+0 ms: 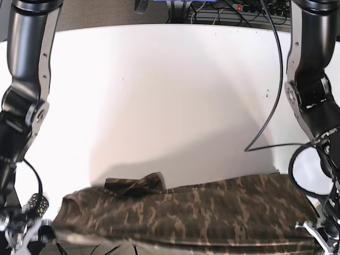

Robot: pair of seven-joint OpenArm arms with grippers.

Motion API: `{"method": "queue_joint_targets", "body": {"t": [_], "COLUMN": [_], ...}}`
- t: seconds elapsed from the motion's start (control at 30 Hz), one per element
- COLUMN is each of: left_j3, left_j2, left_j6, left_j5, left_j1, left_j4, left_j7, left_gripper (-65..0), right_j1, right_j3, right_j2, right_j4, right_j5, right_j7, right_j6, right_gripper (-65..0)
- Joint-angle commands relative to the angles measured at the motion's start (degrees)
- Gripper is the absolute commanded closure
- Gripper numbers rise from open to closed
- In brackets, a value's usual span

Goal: Fold the T-shirt properly
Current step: 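Lift the camouflage shirt with both grippers and swing it over the table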

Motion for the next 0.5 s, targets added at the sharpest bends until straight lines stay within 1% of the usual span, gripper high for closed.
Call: {"method": "queue_joint_targets", "body": {"t": [0.0,0.13,0.23,0.37,0.47], "left_j3": [-0.2,-0.2,-0.2,-0.2,-0.3], "left_j2": [-0.7,-0.7,-0.7,-0.6,-0.5], "left_j6": [0.7,0.5,-1.2,-2.8,-3.6], "left_j5": [0.4,0.4,0.4,0.4,0.4], "left_j1": [0.6,6.4,11.1,16.7,22.3], "left_j4": [3.5,7.3,11.0,15.3,18.4], "left_j7": [-2.0,-2.0,-1.6,1.7,2.0], "left_gripper": [0.0,0.0,0.0,0.0,0.0], "right_j1": [0.1,-6.6,-13.0,-21.1,-27.5], "right_j3": [1.6,3.5,5.0,6.2,7.9], "right_j2": [1.4,2.7,2.7,2.6,2.6], "right_j4": [0.9,4.8,10.6,17.5,21.9], "right_j5": [2.0,4.2,4.9,4.9,4.9], "right_j7": [1.3,0.4,0.3,0.3,0.3], "right_j6": [-0.07,-0.07,-0.07,-0.07,-0.07], "right_gripper": [0.0,0.0,0.0,0.0,0.0]}}
